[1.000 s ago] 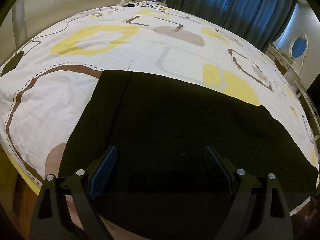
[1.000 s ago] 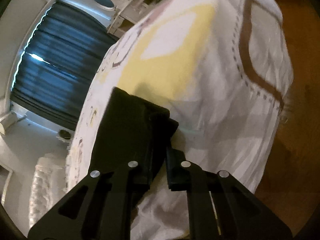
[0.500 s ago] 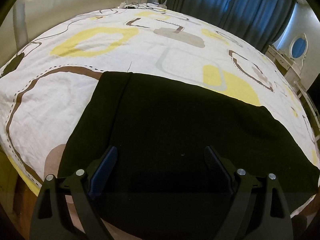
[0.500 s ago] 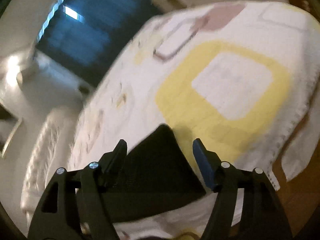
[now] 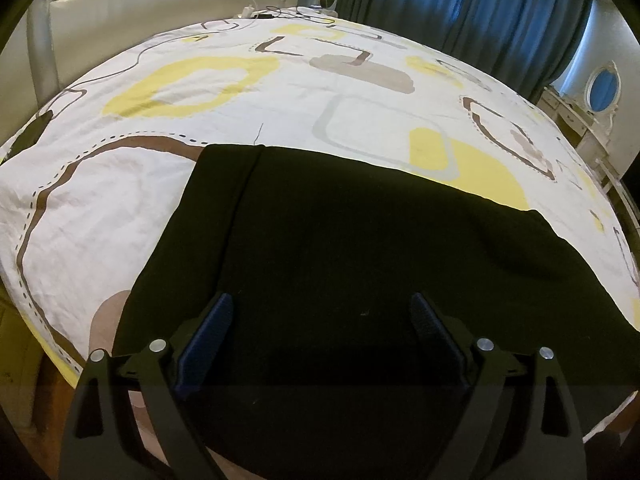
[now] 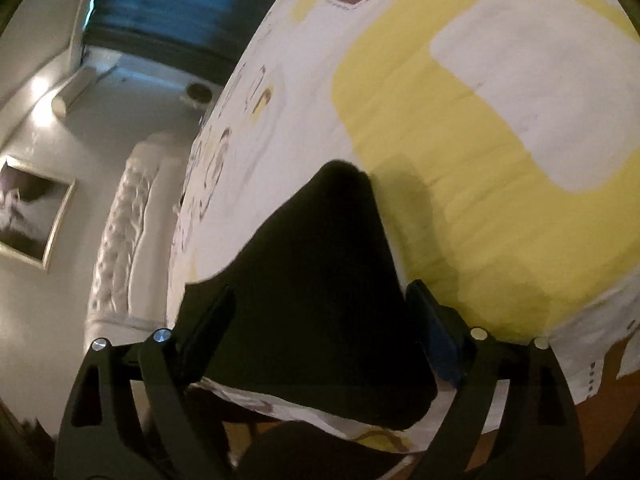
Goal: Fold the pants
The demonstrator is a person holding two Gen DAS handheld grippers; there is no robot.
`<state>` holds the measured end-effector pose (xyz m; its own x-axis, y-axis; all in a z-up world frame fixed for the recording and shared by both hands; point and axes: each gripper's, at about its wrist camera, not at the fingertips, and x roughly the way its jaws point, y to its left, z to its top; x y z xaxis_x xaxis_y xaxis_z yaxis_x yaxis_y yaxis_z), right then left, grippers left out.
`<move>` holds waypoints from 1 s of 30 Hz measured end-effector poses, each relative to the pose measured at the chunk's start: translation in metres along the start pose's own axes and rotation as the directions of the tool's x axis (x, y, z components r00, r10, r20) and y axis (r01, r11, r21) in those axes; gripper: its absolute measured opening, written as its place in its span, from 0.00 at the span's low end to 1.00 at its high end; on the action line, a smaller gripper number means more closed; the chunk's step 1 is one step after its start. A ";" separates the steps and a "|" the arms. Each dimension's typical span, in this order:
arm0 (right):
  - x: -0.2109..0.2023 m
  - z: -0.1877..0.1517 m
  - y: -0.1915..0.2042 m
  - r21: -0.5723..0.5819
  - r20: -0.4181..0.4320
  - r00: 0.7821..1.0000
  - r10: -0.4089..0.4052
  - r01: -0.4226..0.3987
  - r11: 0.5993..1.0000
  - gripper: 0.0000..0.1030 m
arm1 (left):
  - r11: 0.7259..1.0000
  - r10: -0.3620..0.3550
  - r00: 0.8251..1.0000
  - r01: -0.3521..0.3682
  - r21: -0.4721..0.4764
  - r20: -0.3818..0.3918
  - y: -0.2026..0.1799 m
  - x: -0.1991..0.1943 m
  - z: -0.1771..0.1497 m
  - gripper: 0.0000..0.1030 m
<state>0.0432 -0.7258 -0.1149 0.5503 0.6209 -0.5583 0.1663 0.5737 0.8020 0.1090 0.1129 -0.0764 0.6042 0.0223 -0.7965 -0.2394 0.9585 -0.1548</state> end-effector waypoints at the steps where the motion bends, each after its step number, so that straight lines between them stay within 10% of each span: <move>1: -0.001 0.000 -0.001 0.011 0.002 1.000 0.015 -0.015 1.000 0.85 | 1.000 0.001 1.000 -0.001 0.002 0.000 0.000 0.000 0.000 0.87; 3: 0.000 0.000 0.000 -0.008 -0.002 1.000 0.018 -0.018 1.000 0.82 | 1.000 0.003 1.000 -0.003 0.005 0.000 0.000 0.000 -0.001 0.87; 10: -0.001 0.003 -0.003 -0.046 -0.032 0.993 -0.114 0.112 0.993 0.24 | 1.000 0.017 1.000 -0.017 0.013 0.002 -0.002 0.002 -0.001 0.87; 19: -0.003 -0.007 0.029 -0.152 0.010 0.968 -0.251 0.250 0.956 0.17 | 1.000 0.016 1.000 -0.016 0.010 0.004 -0.002 0.002 -0.001 0.88; 30: 0.001 -0.029 0.083 -0.194 0.139 0.874 -0.465 0.485 0.853 0.14 | 1.000 0.017 1.000 -0.017 0.013 0.014 -0.002 0.002 -0.002 0.88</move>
<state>0.0341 -0.6619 -0.0551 0.5173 0.2015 -0.8317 0.2497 0.8941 0.3718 0.1096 0.1101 -0.0790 0.6103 0.0428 -0.7910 -0.2399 0.9616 -0.1331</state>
